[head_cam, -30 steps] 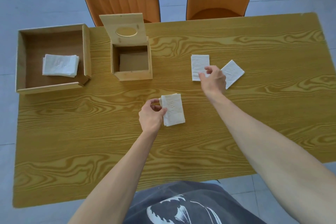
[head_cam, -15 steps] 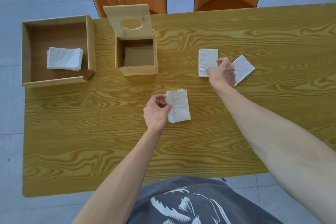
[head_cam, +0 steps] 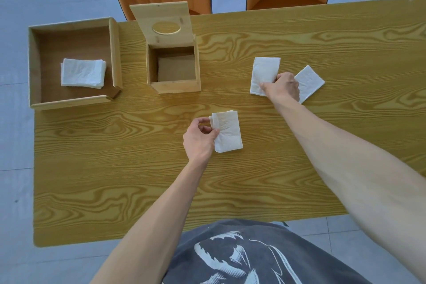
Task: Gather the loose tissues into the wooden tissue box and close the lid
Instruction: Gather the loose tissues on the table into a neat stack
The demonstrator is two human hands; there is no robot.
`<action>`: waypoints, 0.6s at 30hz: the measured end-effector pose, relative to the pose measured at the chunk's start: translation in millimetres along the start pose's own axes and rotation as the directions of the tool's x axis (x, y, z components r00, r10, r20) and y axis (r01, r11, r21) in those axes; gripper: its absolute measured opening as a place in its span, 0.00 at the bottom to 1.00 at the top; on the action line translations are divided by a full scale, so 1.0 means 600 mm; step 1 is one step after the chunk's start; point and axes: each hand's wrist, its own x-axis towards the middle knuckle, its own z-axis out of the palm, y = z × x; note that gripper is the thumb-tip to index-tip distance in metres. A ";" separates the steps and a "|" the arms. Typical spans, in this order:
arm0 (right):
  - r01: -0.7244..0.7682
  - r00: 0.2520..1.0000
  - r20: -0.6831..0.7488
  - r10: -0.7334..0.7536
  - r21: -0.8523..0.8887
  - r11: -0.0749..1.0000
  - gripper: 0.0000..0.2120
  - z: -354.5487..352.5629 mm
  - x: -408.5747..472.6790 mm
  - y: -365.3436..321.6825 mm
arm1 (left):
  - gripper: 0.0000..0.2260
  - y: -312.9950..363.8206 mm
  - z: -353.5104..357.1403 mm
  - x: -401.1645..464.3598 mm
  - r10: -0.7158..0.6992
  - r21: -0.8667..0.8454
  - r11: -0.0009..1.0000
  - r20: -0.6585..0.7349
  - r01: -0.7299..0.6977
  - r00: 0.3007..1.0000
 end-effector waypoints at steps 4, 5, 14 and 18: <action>0.066 0.998 -0.022 -0.064 0.108 0.992 0.06 0.007 -0.009 0.008 | 0.16 0.001 0.001 0.000 -0.004 -0.004 1.000 -0.004 0.004 1.000; 0.093 0.996 -0.030 -0.090 0.148 0.985 0.07 0.008 -0.014 0.011 | 0.15 0.000 0.001 0.000 -0.004 -0.009 1.000 -0.006 0.004 1.000; 0.185 0.982 -0.046 -0.181 0.347 0.919 0.05 0.019 -0.073 0.043 | 0.14 -0.005 0.001 -0.006 0.001 -0.057 0.998 -0.014 -0.002 1.000; 0.161 0.973 0.080 -0.217 0.440 0.883 0.02 0.024 -0.119 0.064 | 0.13 -0.014 -0.004 -0.010 0.010 -0.108 0.994 -0.013 -0.011 1.000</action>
